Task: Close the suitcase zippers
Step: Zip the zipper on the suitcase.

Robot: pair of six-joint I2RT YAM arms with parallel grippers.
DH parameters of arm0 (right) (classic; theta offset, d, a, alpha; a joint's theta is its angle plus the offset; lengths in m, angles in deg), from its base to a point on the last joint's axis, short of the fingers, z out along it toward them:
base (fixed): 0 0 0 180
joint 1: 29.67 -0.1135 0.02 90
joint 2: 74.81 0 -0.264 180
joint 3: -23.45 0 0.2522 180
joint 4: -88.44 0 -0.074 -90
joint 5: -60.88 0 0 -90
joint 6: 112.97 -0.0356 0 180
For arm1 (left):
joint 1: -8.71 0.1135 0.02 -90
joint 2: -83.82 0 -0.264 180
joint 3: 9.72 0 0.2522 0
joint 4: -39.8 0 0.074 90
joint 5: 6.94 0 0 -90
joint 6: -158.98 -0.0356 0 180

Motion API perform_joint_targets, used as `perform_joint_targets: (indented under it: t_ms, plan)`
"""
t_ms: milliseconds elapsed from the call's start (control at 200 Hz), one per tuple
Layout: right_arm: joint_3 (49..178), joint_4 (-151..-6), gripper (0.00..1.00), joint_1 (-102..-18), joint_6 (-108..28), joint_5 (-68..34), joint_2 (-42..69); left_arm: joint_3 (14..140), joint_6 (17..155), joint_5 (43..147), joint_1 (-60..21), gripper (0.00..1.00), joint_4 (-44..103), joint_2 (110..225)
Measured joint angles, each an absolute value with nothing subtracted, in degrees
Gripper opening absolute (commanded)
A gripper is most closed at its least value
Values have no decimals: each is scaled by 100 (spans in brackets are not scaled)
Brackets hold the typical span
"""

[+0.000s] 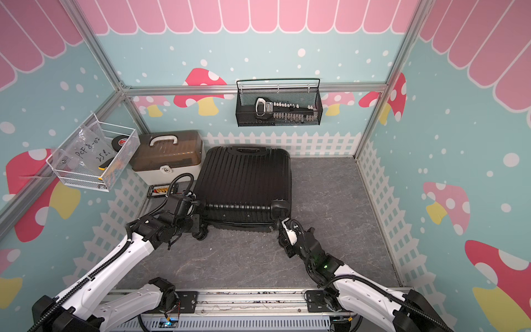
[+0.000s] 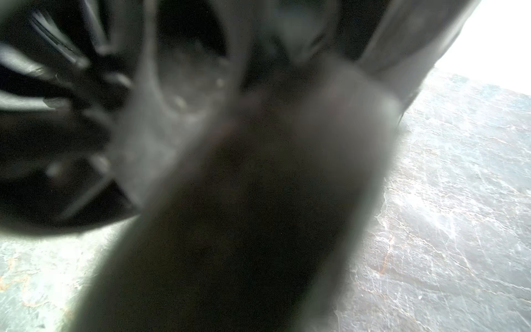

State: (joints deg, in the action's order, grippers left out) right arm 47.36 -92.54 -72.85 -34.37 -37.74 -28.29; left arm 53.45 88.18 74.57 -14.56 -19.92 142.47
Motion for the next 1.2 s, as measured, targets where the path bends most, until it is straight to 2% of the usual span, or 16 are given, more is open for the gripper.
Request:
perform_joint_targets:
  t_ms: [691,1201]
  plan:
    - [4542,-9634,0,-7274,-3522,-3413,-2912,5131,9452,8451,-1458,35,-1402,14201]
    - [4540,-9532,0,-7237,-3529,-4209,-2964,5194,9472,8821,-1779,34,-956,14614]
